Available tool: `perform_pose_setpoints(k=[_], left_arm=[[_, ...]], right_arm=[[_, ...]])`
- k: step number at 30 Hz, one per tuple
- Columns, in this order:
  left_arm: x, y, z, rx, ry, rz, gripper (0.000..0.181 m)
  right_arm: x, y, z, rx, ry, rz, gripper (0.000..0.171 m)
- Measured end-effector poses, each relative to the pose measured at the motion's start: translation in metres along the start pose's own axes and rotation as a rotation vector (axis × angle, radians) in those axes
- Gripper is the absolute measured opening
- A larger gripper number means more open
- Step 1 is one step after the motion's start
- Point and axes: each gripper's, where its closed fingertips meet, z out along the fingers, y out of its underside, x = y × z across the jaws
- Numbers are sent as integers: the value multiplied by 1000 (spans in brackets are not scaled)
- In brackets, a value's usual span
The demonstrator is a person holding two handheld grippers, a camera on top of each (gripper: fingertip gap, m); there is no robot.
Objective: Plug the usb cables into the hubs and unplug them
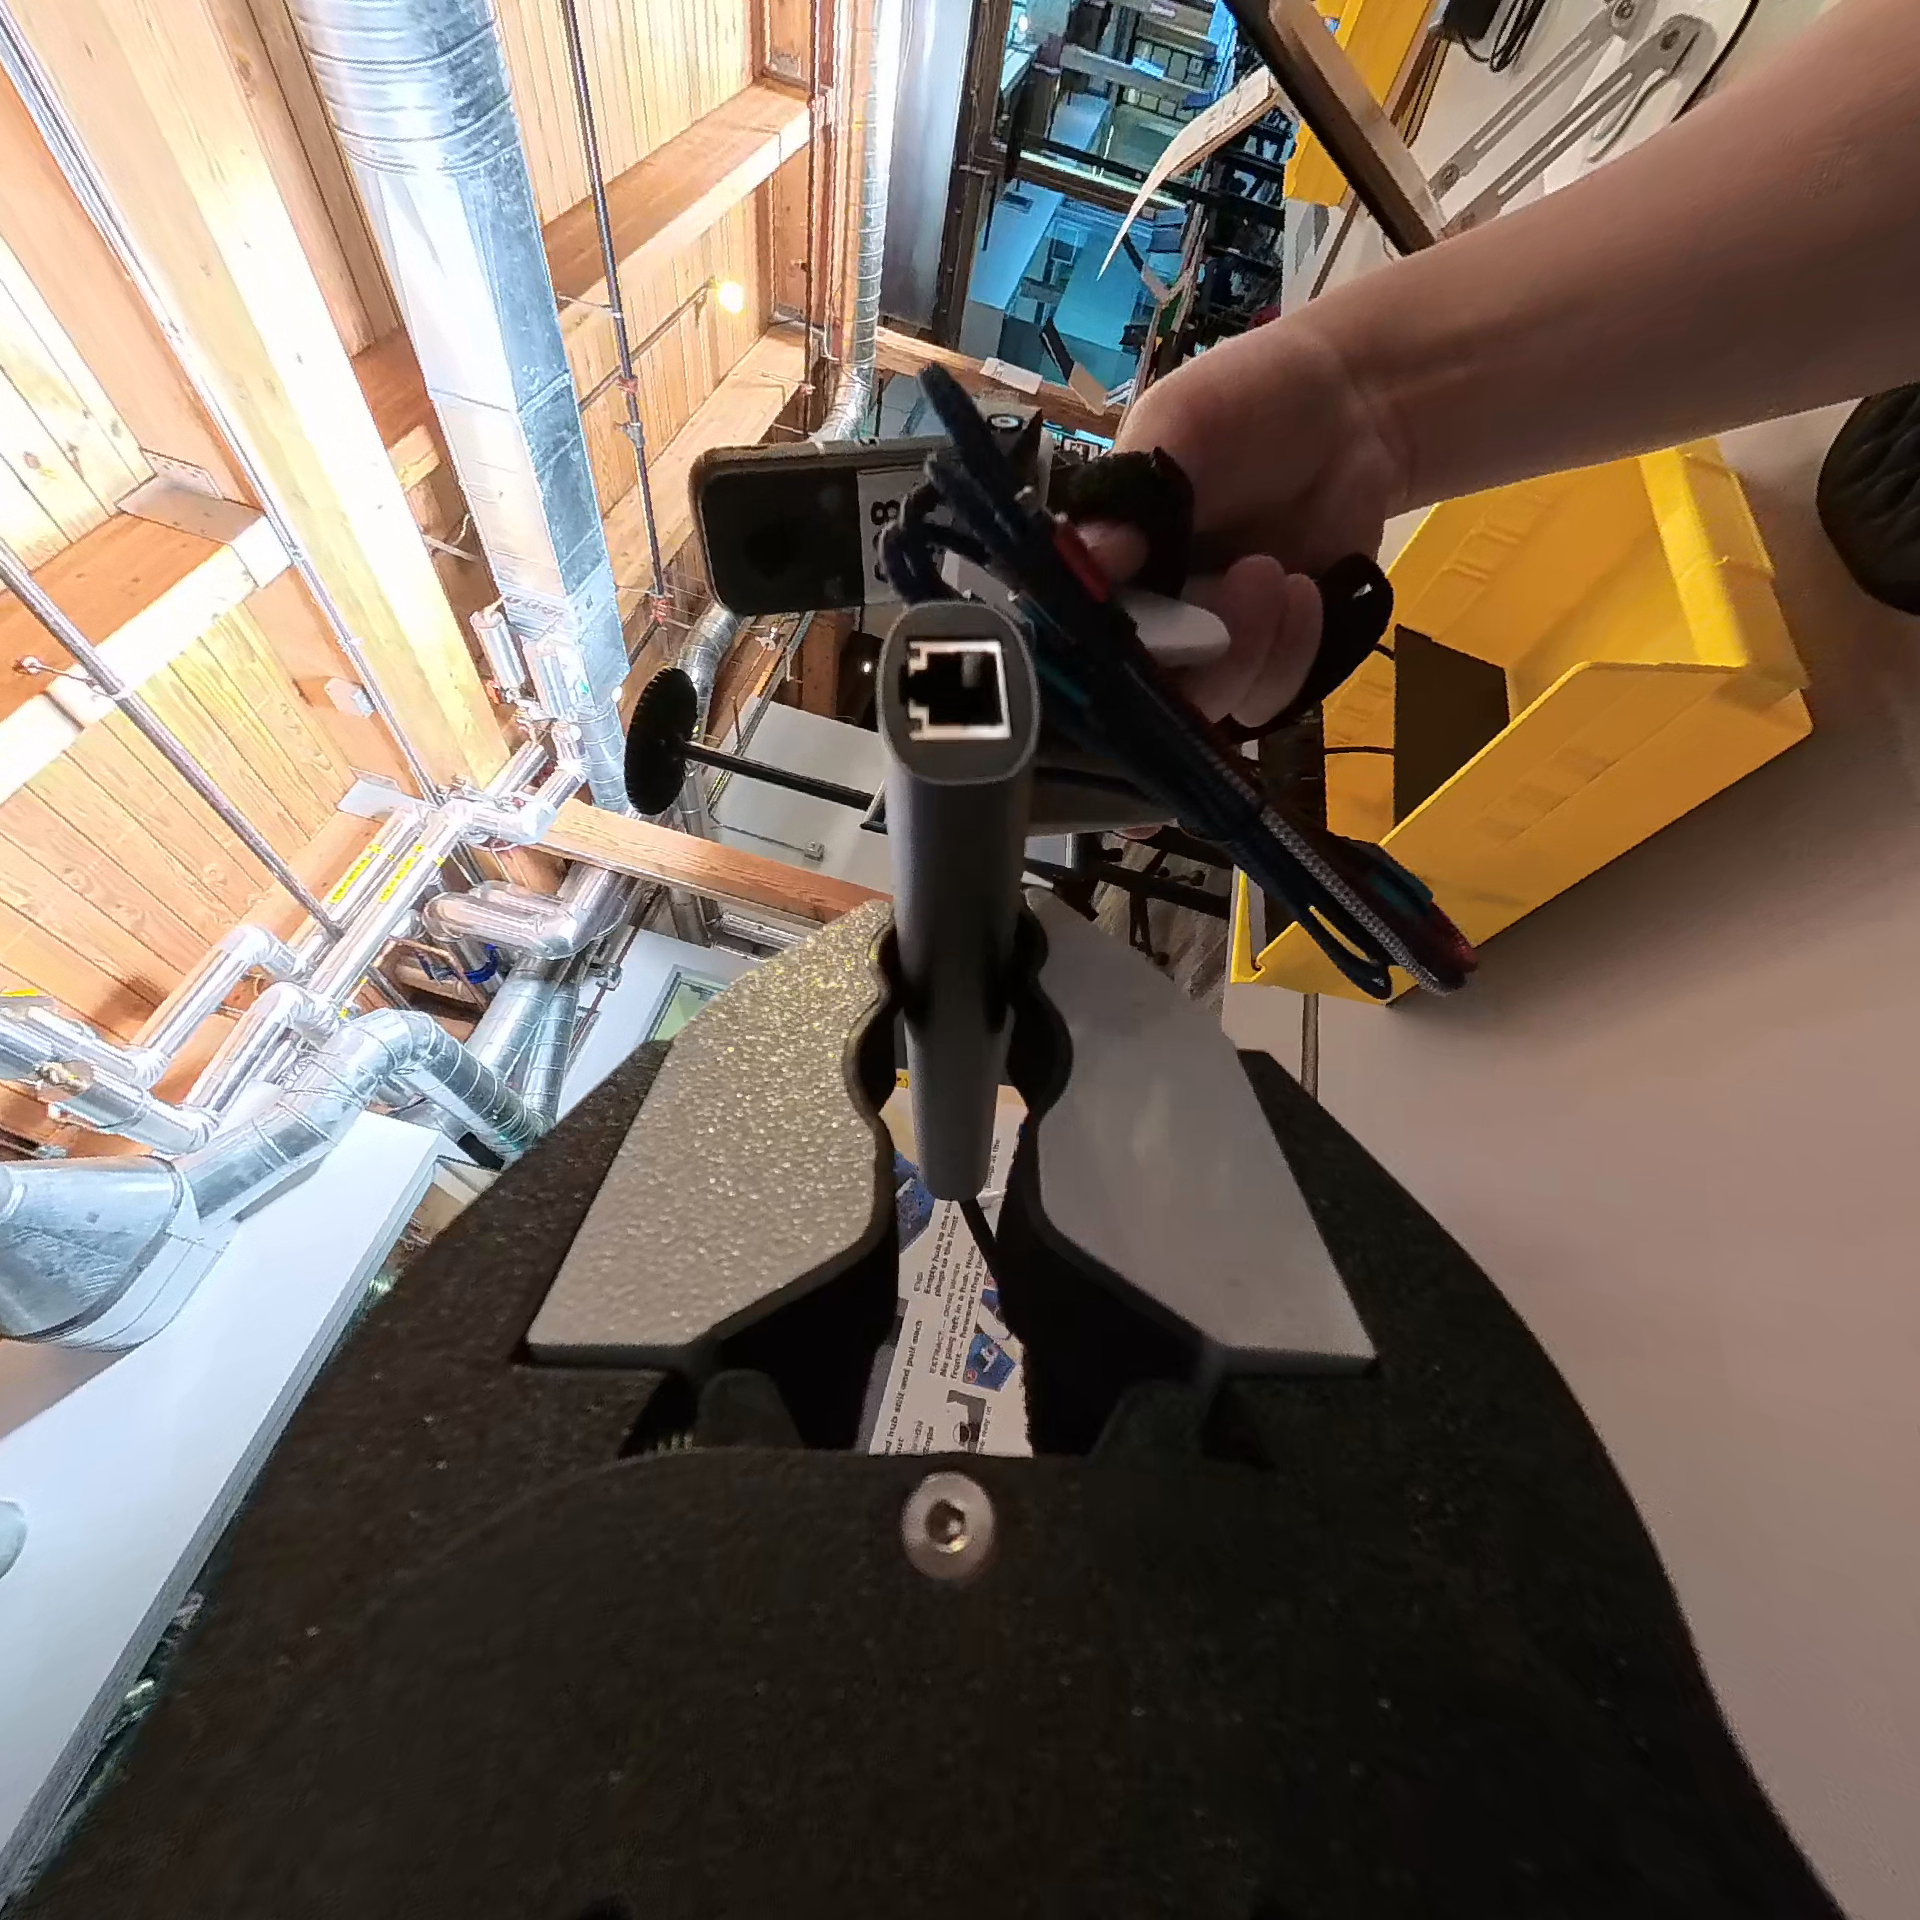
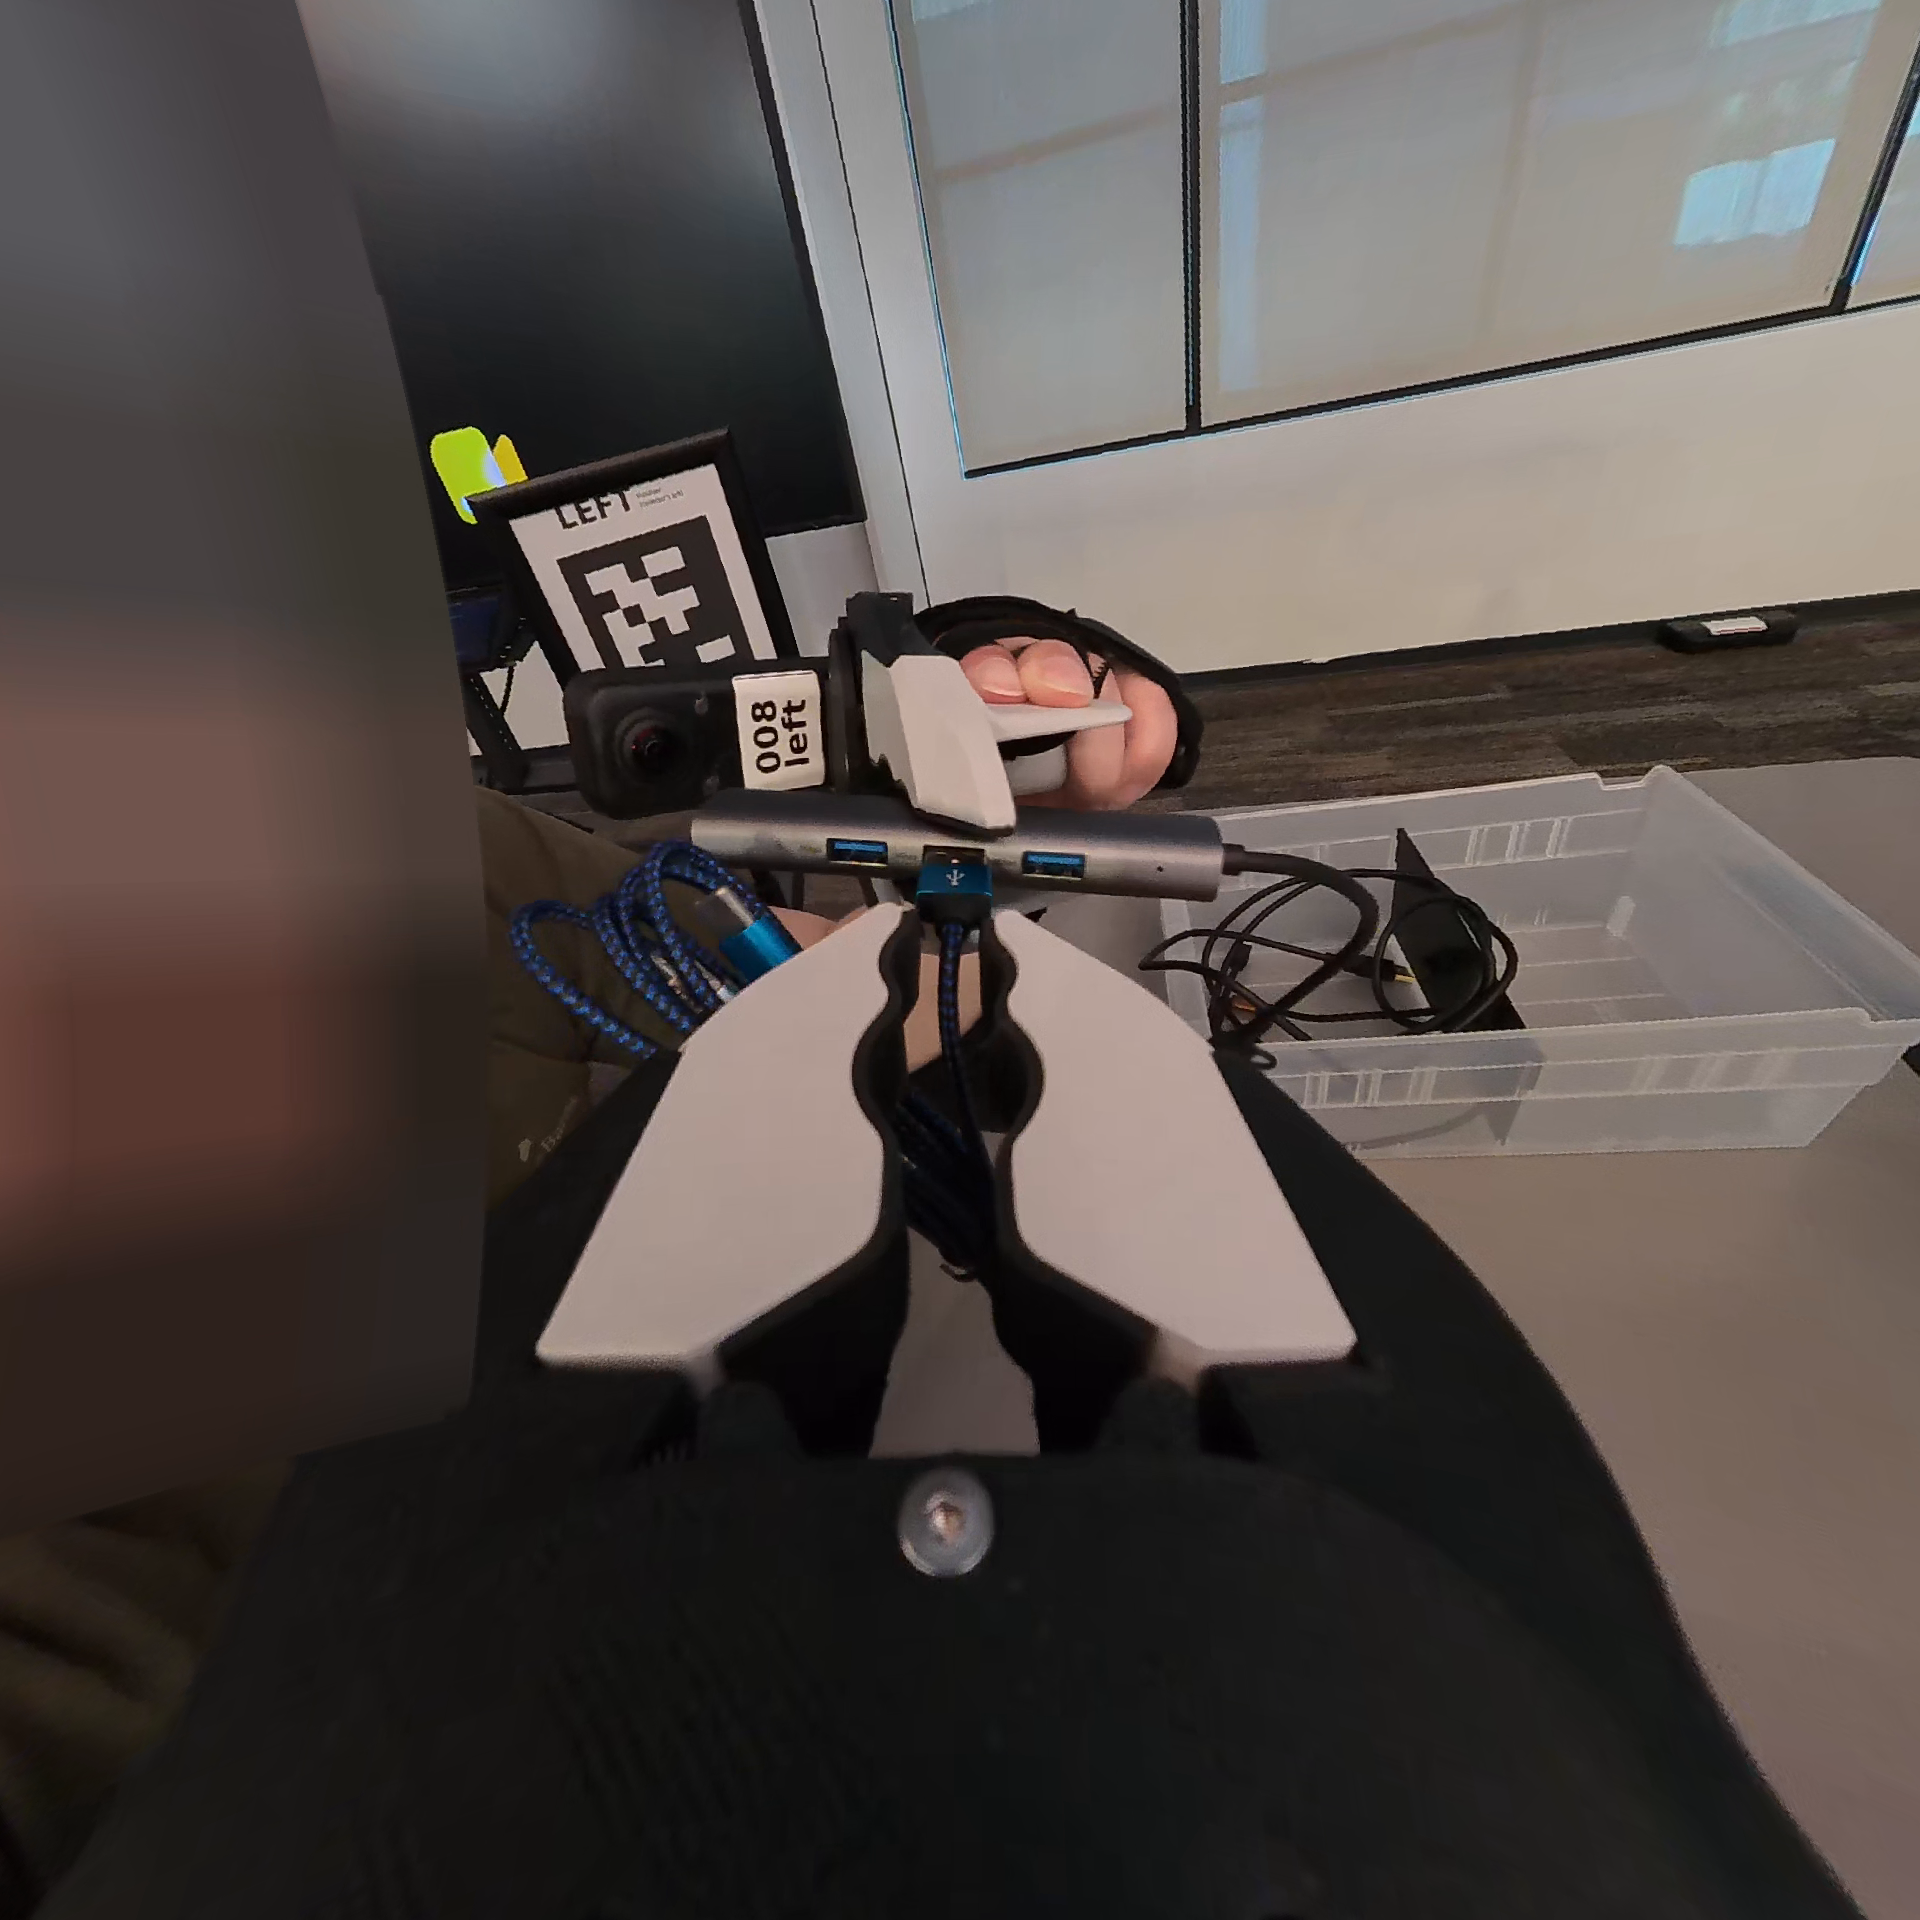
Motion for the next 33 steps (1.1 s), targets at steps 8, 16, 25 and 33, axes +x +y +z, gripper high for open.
perform_pose_setpoints(k=[8, 16, 25, 33], left_arm=[[-2, 1, 0, -5, -13, 1, 17], [0, 3, 0, -22, -3, 14, 17], [8, 4, 1, -36, 43, 21, 17], [15, 9, 4, -49, 75, 17, 17]], right_arm=[[0, -2, 1, 17, -8, 0, 13], [1, 1, -1, -12, -2, 5, 6], [0, 8, -3, -80, 32, 16, 5], [2, 13, -4, -114, 68, 23, 4]])
